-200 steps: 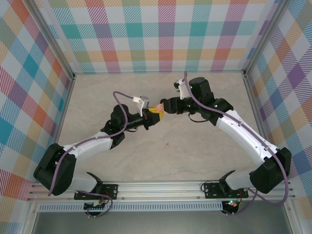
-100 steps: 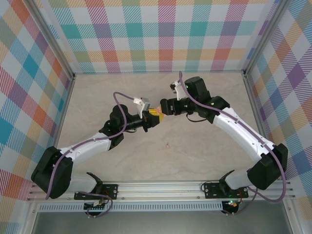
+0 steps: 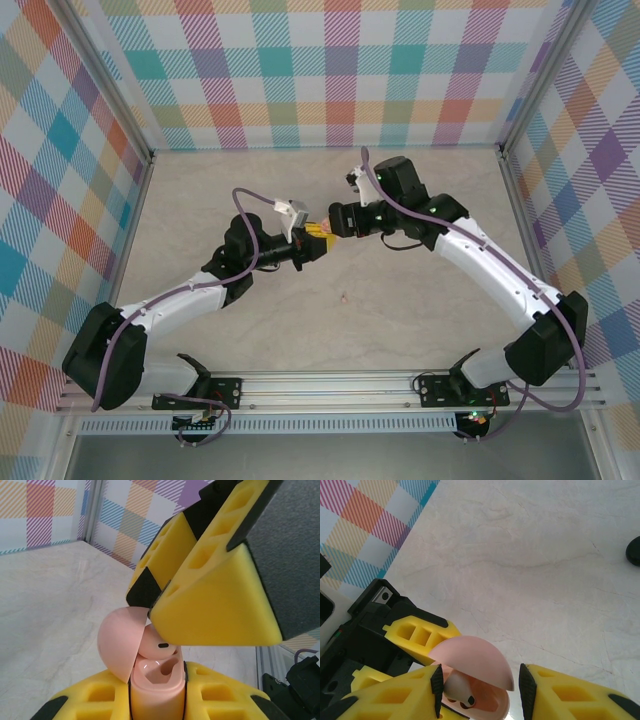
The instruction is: Insert the wireless bluetooth earbuds into the charging case
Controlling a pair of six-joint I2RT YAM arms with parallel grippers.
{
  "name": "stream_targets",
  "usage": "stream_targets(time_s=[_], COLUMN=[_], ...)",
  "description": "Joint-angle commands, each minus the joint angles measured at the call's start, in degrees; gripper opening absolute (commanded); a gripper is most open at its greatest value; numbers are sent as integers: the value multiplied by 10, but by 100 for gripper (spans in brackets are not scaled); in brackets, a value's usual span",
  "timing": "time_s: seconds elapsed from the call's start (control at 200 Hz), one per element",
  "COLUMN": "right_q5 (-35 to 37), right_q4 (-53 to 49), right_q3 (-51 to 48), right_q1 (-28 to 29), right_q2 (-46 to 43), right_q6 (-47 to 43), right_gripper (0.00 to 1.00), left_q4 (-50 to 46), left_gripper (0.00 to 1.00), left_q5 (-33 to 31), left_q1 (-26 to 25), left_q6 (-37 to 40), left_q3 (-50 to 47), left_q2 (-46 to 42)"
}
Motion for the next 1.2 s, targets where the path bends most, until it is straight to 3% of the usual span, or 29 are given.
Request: stream_targets(time_s=[0.0,0.4,0.945,1.195], right_q5=[34,103,106,112], right_q4=[-33,-81,-103,-123], right_q3=[23,58,77,91], right_q1=[5,20,28,30], right_q2=[12,33,34,52], right_q6=[-14,-2,-8,-7], right_gripper=[47,45,40,40], left_q4=[2,-32,-44,-27], left_gripper=[8,8,8,7], left_q5=[12,-29,-54,-32], left_q1=[-7,-7,-7,-7], left_q6=[17,34,37,39], left_q3=[24,27,23,17], left_q2=[-19,-36,-43,-47])
